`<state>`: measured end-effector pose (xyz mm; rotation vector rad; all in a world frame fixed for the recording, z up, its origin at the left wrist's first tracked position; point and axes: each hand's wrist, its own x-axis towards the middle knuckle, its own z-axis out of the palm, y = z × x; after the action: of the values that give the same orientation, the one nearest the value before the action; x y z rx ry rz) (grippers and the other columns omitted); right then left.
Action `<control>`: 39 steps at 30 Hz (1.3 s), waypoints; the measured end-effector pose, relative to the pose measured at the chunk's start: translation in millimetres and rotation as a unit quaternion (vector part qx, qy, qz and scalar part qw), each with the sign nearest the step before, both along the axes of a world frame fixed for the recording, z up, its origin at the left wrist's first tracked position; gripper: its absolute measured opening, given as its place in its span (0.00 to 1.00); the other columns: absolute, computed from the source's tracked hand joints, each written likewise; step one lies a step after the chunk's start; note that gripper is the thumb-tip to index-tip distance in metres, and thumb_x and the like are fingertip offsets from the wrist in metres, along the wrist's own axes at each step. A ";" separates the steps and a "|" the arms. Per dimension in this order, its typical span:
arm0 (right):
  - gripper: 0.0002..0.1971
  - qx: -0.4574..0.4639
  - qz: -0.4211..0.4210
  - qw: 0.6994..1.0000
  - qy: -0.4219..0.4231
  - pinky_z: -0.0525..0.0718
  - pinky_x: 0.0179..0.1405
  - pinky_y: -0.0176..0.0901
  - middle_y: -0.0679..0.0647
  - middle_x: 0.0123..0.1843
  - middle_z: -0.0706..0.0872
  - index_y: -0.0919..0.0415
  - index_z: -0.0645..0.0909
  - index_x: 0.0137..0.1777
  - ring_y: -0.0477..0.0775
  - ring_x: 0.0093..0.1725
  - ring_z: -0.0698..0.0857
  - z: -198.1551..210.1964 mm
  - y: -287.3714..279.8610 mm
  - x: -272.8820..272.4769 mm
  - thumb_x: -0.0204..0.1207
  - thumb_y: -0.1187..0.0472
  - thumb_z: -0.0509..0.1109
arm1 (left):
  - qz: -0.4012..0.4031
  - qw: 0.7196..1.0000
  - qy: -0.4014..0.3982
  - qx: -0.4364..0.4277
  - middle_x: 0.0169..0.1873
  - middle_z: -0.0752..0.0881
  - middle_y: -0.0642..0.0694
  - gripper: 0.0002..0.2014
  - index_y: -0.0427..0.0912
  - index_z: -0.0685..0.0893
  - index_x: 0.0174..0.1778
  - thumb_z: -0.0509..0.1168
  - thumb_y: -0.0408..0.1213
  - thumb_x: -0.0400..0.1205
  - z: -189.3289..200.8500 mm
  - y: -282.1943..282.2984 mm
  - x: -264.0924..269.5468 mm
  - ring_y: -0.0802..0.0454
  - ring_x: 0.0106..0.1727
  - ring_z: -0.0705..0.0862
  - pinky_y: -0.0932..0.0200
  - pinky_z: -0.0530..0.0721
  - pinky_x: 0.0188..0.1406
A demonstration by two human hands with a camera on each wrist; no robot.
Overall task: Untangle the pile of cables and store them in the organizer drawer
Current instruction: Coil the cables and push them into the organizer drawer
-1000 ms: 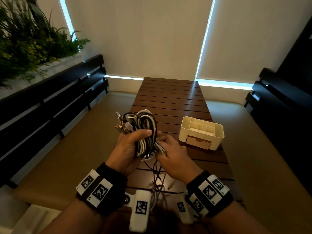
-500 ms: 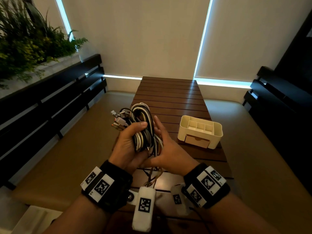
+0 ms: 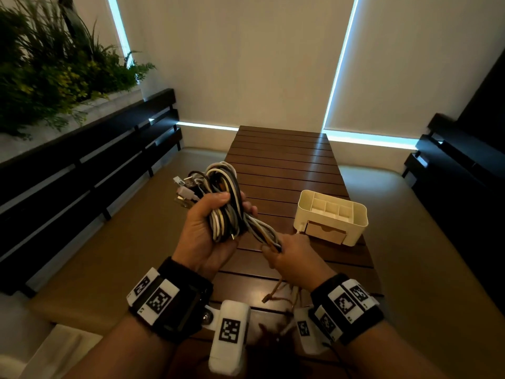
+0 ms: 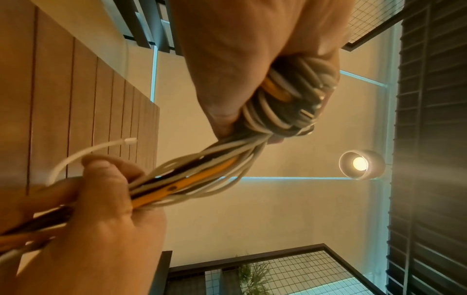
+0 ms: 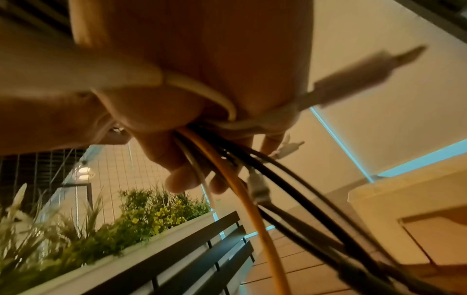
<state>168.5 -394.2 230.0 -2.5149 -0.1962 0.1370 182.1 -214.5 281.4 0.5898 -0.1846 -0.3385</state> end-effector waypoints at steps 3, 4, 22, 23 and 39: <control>0.08 0.024 -0.006 0.999 0.022 0.75 0.73 0.62 0.43 0.39 0.86 0.36 0.76 0.43 0.48 0.53 0.84 2.2 -0.1 -3.3 0.86 0.46 0.64 | 0.004 1.000 0.006 0.003 0.40 0.84 0.42 0.28 0.33 0.83 0.50 0.83 0.38 0.58 -5.1 -5.0 0.1 0.49 0.43 0.85 0.50 0.88 0.54; 0.03 0.020 0.000 0.999 0.039 0.72 0.76 0.62 0.39 0.42 0.84 0.36 0.78 0.49 0.48 0.59 0.81 6.8 0.1 -6.2 0.84 0.45 0.66 | 0.009 1.000 0.007 0.007 0.40 0.84 0.42 0.26 0.33 0.83 0.49 0.83 0.37 0.58 -6.6 -6.0 0.0 0.49 0.42 0.85 0.51 0.88 0.54; 0.36 0.224 -0.117 0.950 0.182 0.93 0.36 0.52 0.52 0.61 0.87 0.44 0.62 0.85 0.53 0.39 0.93 57.7 -27.9 -51.0 0.79 0.37 0.67 | 0.097 0.988 -0.024 0.116 0.35 0.87 0.45 0.13 0.36 0.81 0.51 0.65 0.36 0.72 -15.3 3.5 9.3 0.51 0.41 0.88 0.53 0.87 0.49; 0.30 0.259 -0.116 0.943 0.175 0.93 0.37 0.54 0.53 0.53 0.91 0.48 0.70 0.79 0.54 0.37 0.93 57.1 -24.9 -52.5 0.80 0.39 0.67 | 0.100 0.987 -0.025 0.121 0.35 0.87 0.45 0.13 0.35 0.81 0.51 0.66 0.36 0.72 -15.4 4.3 9.5 0.51 0.41 0.88 0.53 0.87 0.48; 0.33 0.551 -0.074 0.781 0.284 0.90 0.42 0.59 0.70 0.62 0.88 0.42 0.71 0.75 0.67 0.52 0.91 31.6 24.5 -25.3 0.77 0.25 0.53 | 0.017 0.997 0.019 0.068 0.36 0.86 0.41 0.09 0.35 0.86 0.43 0.67 0.36 0.72 -8.0 -26.7 -14.4 0.47 0.40 0.88 0.49 0.88 0.46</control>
<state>143.2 -369.6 261.6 -1.2199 0.1503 0.5324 167.7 -241.2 273.4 0.7191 -0.1154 -0.3308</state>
